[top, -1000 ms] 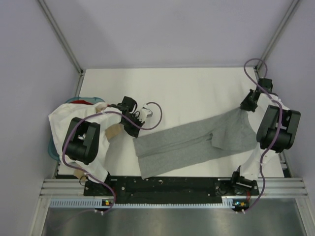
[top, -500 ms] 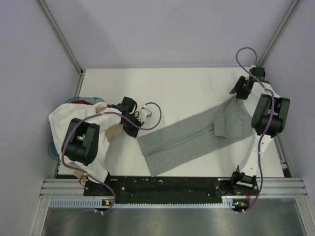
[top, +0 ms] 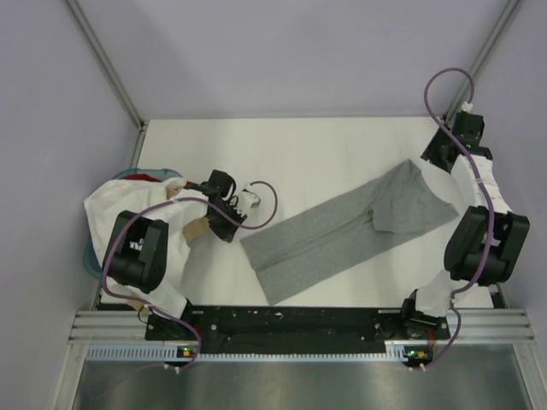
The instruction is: Fold and stack the t-shirts
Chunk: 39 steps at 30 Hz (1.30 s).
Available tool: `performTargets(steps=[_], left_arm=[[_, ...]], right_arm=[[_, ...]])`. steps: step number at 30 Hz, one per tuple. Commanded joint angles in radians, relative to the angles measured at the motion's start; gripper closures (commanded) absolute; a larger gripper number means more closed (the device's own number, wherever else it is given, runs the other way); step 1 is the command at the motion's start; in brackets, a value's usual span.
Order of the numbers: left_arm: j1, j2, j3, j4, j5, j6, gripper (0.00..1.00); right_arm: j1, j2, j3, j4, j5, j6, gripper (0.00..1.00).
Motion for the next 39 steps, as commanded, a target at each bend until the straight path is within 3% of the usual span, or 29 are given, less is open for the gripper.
performTargets(steps=[1, 3, 6, 11, 18, 24, 28, 33, 36, 39], left_arm=[[0.003, -0.045, 0.081, -0.002, 0.019, 0.005, 0.75], [0.002, -0.032, 0.107, 0.000, 0.070, -0.003, 0.70], [-0.021, -0.002, 0.129, 0.010, 0.118, 0.008, 0.68], [-0.070, 0.067, 0.130, 0.043, 0.089, 0.036, 0.68], [-0.156, 0.038, -0.018, 0.026, 0.065, 0.187, 0.70], [-0.273, -0.080, -0.123, -0.057, 0.220, 0.287, 0.70], [-0.379, -0.097, -0.109, -0.101, 0.298, 0.266, 0.69], [-0.370, -0.171, -0.095, -0.207, 0.302, 0.287, 0.68], [-0.345, -0.191, -0.054, -0.276, 0.293, 0.312, 0.67], [-0.339, -0.186, -0.002, -0.273, 0.266, 0.307, 0.65]], right_arm=[[-0.041, -0.143, -0.250, -0.001, 0.076, 0.097, 0.60], [-0.064, -0.208, -0.379, 0.063, 0.079, 0.137, 0.80], [-0.116, -0.239, -0.502, 0.096, 0.079, 0.171, 1.00], [-0.152, -0.136, -0.501, 0.114, 0.040, 0.185, 1.00], [-0.143, 0.190, -0.242, 0.080, -0.190, 0.208, 1.00], [-0.035, 0.482, 0.164, 0.016, -0.296, 0.249, 1.00], [0.043, 0.655, 0.495, -0.061, -0.350, 0.266, 1.00], [0.038, 0.596, 0.568, -0.078, -0.240, 0.182, 0.86], [0.040, 0.500, 0.536, -0.085, -0.185, 0.078, 0.73], [0.061, 0.357, 0.451, -0.059, -0.177, 0.001, 0.68]])
